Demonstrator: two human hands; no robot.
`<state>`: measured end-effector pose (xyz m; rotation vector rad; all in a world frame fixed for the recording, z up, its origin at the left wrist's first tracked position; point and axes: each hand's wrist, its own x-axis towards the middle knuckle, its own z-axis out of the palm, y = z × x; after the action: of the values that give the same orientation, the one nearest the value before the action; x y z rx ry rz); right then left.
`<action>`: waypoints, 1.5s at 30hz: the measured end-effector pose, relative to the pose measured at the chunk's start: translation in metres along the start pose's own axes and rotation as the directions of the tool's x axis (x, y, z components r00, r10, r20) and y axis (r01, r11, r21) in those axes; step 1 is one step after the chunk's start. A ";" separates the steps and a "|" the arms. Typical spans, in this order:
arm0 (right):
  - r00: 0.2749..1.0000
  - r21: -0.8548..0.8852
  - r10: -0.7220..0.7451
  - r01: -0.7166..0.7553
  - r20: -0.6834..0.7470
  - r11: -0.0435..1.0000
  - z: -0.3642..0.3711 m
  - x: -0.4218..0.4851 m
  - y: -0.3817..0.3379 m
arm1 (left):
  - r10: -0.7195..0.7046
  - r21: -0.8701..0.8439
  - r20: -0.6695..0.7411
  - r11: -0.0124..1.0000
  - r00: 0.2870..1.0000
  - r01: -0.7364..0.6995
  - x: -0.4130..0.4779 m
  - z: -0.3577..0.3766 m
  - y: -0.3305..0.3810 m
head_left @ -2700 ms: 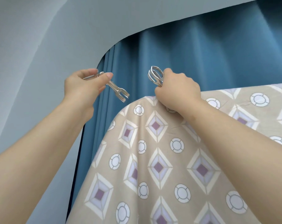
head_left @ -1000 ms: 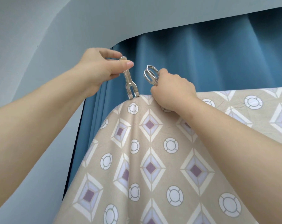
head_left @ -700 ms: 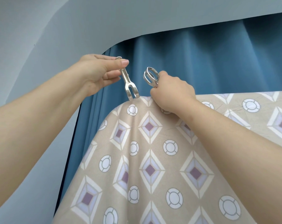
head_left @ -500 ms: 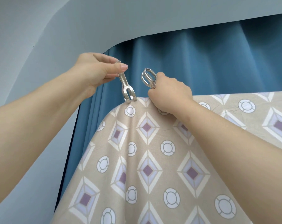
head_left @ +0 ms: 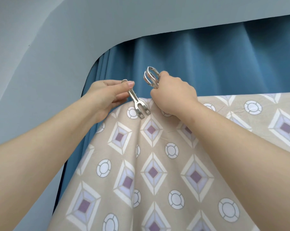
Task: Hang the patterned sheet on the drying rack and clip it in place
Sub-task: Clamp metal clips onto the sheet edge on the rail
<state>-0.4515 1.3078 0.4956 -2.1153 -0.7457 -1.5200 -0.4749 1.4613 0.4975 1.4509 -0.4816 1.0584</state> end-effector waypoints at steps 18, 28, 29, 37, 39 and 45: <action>0.968 0.888 0.214 -0.211 0.131 0.408 0.010 -0.058 -0.023 | 0.390 0.445 -0.048 0.833 0.920 -0.330 -0.087 -0.028 -0.009; 0.963 0.944 0.214 -0.215 0.162 0.252 0.054 -0.097 -0.033 | 0.178 0.471 -0.078 0.874 0.981 -0.121 -0.136 -0.051 -0.043; 0.957 0.935 0.227 -0.241 0.183 0.261 0.059 -0.100 -0.034 | 0.084 0.493 -0.091 0.870 0.992 -0.028 -0.136 -0.054 -0.050; 0.958 0.909 0.215 -0.255 0.190 0.330 0.078 -0.104 -0.033 | -0.477 0.587 0.052 0.725 0.877 0.360 -0.128 -0.099 -0.055; 0.962 0.905 0.193 -0.249 0.192 0.345 0.080 -0.104 -0.034 | -0.512 0.681 0.067 0.651 0.856 0.336 -0.122 -0.112 -0.051; 0.959 0.881 0.197 -0.267 0.203 0.391 0.084 -0.102 -0.035 | -0.210 0.811 -0.092 0.552 0.973 0.195 -0.099 -0.130 -0.044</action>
<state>-0.4394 1.3688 0.3743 -1.3077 -0.9470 -0.5863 -0.5305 1.5634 0.3743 2.2754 0.2502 1.1295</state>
